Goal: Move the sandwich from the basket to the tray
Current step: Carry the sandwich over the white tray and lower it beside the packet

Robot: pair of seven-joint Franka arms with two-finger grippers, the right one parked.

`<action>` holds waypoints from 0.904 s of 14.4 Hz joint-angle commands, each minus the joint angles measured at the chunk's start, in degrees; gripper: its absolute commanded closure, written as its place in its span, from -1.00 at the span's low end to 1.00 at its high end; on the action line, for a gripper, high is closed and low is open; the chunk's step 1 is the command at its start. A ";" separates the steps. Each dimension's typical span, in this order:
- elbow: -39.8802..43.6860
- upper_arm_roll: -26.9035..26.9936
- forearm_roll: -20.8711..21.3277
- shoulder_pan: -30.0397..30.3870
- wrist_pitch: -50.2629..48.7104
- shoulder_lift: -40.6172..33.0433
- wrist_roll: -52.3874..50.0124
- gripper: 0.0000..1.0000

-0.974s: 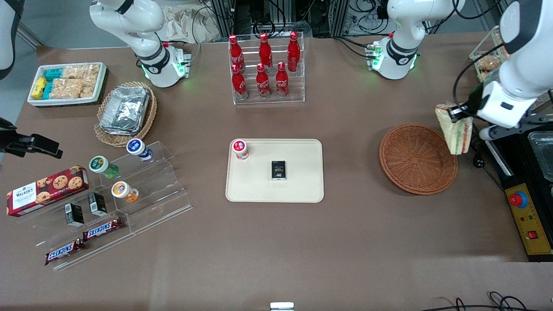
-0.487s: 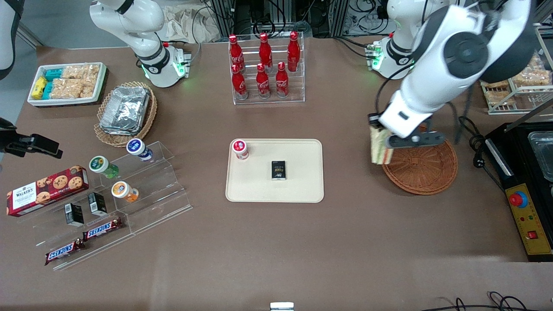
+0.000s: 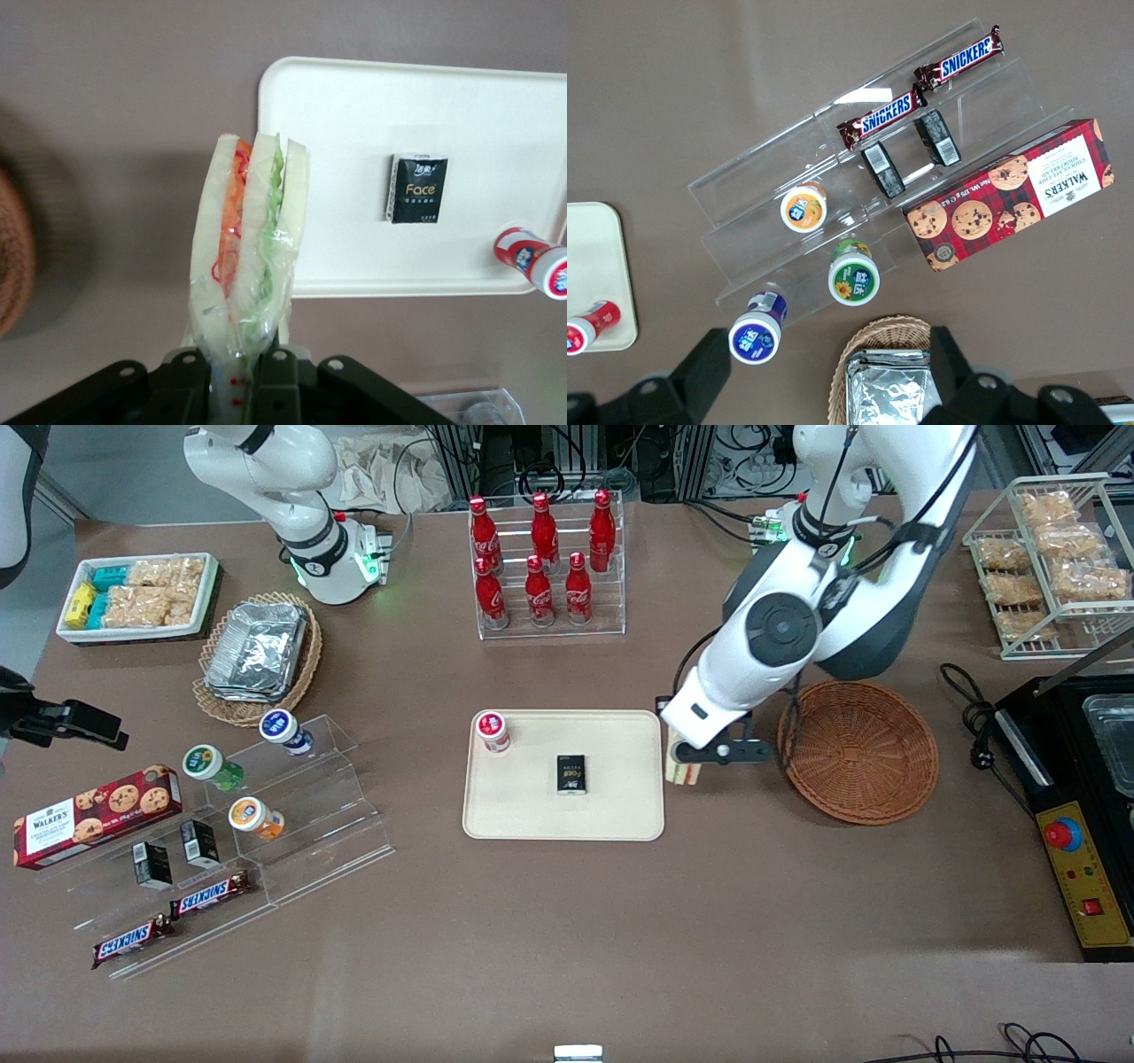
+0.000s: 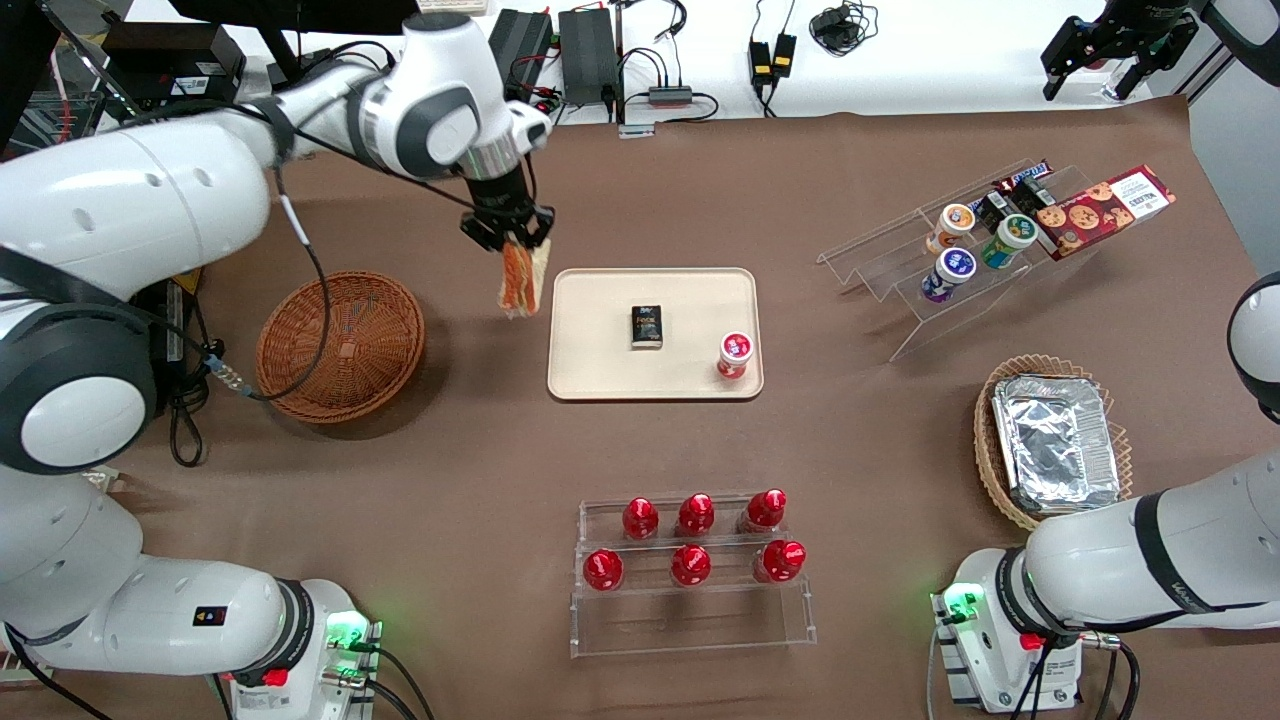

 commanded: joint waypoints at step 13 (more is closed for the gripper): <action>-3.88 0.61 17.98 -6.12 22.04 16.23 -17.32 -0.49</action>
